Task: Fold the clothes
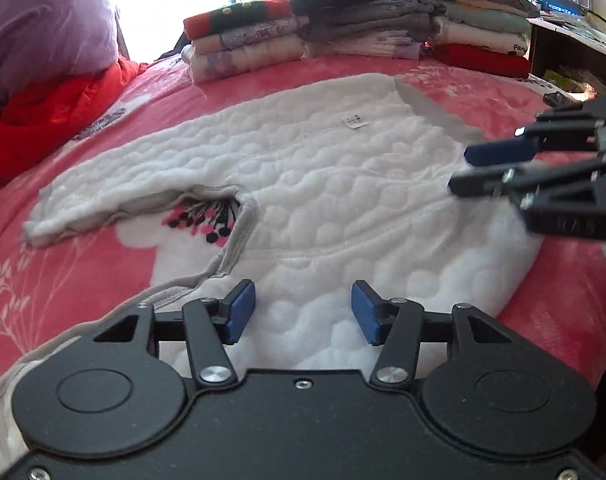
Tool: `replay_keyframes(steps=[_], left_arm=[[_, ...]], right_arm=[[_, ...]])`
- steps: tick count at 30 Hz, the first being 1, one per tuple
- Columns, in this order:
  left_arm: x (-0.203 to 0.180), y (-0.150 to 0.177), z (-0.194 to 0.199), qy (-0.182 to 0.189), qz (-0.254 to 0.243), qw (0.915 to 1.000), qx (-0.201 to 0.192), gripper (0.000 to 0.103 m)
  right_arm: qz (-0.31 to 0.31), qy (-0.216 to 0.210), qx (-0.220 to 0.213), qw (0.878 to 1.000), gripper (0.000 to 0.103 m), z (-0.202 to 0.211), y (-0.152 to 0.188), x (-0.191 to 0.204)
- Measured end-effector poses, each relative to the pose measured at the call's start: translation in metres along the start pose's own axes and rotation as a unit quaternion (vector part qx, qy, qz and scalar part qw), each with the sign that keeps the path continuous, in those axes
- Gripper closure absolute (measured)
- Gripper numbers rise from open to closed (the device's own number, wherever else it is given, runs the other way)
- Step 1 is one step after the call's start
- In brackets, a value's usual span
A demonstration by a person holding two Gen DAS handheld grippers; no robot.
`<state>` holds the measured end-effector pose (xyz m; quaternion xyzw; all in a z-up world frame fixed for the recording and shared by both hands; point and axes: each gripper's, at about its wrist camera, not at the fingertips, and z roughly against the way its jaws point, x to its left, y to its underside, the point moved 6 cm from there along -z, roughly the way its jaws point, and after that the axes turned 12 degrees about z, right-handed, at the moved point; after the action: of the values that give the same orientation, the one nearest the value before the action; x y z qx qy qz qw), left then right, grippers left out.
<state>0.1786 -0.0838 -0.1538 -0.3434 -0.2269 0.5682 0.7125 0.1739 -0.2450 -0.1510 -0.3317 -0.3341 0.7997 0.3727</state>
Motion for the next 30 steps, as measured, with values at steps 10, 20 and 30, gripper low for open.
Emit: replay_keyframes(steps=[10,20,30], left_arm=[[0.026,0.024,0.052,-0.039,0.081,0.9959,-0.009,0.047],[0.076,0.059,0.082,-0.070,0.147,0.9866,-0.006,0.047],[0.091,0.070,0.076,-0.088,0.152,0.9844,0.005,0.047]], right_arm=[[-0.028,-0.021,0.025,0.999,0.059,0.019,0.013,0.010],[-0.146,0.014,-0.059,0.987,0.063,0.009,-0.001,-0.087],[-0.227,-0.025,-0.043,0.973,0.063,-0.082,0.011,-0.168]])
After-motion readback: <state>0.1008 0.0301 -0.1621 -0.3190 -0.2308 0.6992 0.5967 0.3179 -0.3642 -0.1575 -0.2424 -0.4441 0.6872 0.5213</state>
